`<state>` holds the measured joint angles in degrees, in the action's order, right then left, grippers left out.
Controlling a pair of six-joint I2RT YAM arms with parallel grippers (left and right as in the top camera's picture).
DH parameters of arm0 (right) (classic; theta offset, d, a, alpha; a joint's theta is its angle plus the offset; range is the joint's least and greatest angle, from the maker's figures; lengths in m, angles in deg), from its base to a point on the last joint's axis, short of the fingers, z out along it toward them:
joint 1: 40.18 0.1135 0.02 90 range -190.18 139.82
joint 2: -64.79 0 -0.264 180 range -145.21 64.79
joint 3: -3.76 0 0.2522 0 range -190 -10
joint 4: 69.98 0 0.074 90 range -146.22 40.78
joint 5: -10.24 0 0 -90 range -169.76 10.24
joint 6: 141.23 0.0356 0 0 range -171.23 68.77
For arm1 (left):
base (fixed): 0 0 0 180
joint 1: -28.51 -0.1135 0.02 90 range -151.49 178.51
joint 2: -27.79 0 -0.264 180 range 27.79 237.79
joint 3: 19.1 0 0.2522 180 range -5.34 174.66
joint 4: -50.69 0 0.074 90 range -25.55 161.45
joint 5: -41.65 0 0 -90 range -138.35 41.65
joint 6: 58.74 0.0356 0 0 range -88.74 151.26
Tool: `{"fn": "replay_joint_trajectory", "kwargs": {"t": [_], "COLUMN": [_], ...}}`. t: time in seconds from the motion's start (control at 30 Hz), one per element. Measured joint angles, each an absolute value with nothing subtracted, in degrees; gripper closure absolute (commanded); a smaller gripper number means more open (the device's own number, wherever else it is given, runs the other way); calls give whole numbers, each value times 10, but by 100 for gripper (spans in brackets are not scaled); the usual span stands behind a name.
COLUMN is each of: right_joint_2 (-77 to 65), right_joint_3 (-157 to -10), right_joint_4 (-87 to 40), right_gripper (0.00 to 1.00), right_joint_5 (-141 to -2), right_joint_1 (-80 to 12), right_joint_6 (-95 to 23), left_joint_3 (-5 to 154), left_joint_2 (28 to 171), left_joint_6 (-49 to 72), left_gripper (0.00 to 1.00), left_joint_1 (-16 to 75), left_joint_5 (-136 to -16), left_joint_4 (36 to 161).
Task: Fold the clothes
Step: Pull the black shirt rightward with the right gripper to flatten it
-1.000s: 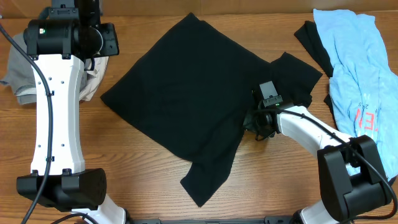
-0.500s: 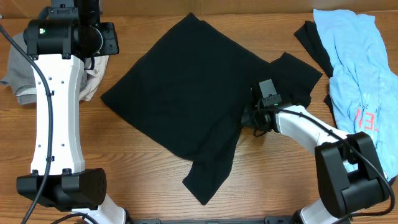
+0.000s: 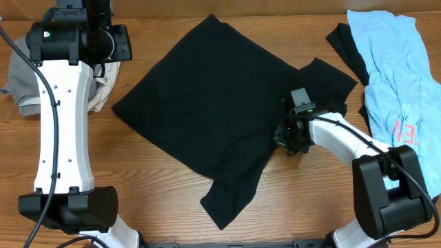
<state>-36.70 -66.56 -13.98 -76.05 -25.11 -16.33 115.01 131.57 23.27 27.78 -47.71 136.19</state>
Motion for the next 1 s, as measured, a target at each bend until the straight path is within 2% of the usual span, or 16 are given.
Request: {"fn": "replay_joint_trajectory", "kwargs": {"t": [0.27, 0.4, 0.5, 0.6, 0.77, 0.87, 1.0], "right_joint_2": [-371, -371, -371, -371, -371, -371, -358], "right_joint_3": [-727, -786, -806, -808, -808, -809, -821], "right_joint_4": [133, 227, 256, 269, 278, 270, 262], "right_gripper": [96, 87, 80, 65, 62, 58, 30], "right_joint_5": [-786, -791, -792, -795, -797, -793, -779], "right_joint_1": [-366, -403, -415, -420, -420, -420, -420], "right_joint_6": [-180, -208, -219, -231, -240, -242, -244], "left_joint_3": [1150, 1150, 1150, 1150, 1150, 1150, 1150], "left_joint_2": [1316, 1316, 1316, 1316, 1321, 1339, 1390], "left_joint_6": [233, 233, 233, 233, 239, 256, 286], "left_gripper": [54, 54, 55, 57, 60, 58, 56], "left_joint_1": [278, 278, 280, 282, 285, 298, 333], "left_joint_5": [-477, -477, -477, -477, -488, -515, -549], "left_joint_4": [1362, 1361, 1362, 1361, 1351, 1332, 1294]}}
